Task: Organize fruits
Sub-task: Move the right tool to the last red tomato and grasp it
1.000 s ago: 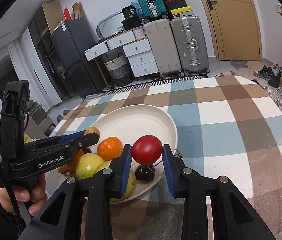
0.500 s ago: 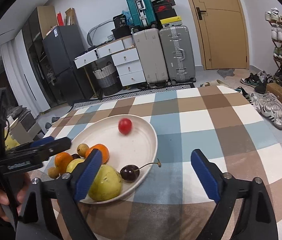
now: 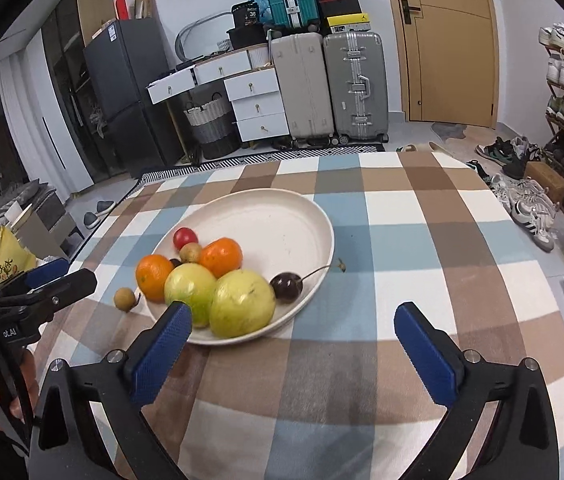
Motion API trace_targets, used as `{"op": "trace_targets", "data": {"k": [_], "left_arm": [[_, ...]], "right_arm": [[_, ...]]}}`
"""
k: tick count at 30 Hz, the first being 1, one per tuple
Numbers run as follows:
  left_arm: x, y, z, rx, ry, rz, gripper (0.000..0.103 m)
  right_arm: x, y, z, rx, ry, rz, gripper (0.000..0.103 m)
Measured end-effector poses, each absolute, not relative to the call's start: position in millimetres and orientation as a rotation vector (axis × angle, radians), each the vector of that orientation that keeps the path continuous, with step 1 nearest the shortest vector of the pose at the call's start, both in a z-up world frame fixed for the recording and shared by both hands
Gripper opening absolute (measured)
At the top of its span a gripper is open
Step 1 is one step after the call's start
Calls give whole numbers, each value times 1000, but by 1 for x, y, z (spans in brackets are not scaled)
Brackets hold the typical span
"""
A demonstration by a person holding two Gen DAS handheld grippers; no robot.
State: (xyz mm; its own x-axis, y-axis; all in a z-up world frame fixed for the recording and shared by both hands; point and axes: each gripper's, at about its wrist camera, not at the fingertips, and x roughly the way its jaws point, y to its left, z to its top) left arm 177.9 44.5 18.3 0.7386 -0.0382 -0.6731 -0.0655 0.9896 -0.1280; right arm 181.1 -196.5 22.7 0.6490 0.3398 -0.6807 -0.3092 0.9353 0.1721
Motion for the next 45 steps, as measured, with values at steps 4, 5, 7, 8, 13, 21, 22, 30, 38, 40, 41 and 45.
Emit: {"op": "trace_targets", "data": {"k": [4,5,7,8,13,21,22,30,38,40,41,45], "left_arm": [[162,49,13,-153,748,21,102],[158,51,11,-158,752,22,102],[151,54,6,-166,759,28,102],[149,55,4,-168,765,33,102],[144,61,-3,-181,777,48,102],[144,68,-9,-180,797,51,101],[144,70,-10,-182,800,52,101],[149,74,-23,-171,824,42,99],[155,77,-32,-191,839,34,99],[157,79,-34,-201,840,35,99],[157,80,-34,-202,840,36,99],[158,83,-36,-219,843,19,99]], "right_arm": [[171,-194,19,68,812,367,103],[168,-193,17,75,816,370,103],[164,-190,14,81,834,384,103],[161,-187,11,82,846,392,103],[151,-173,5,54,867,421,103],[148,-155,-1,40,893,480,102],[149,-152,-3,37,902,489,101],[152,-128,-16,-8,951,541,87],[155,-111,-22,-43,960,567,82],[156,-108,-23,-49,962,568,82],[156,-106,-24,-51,963,571,81],[158,-97,-25,-62,964,588,75]]}}
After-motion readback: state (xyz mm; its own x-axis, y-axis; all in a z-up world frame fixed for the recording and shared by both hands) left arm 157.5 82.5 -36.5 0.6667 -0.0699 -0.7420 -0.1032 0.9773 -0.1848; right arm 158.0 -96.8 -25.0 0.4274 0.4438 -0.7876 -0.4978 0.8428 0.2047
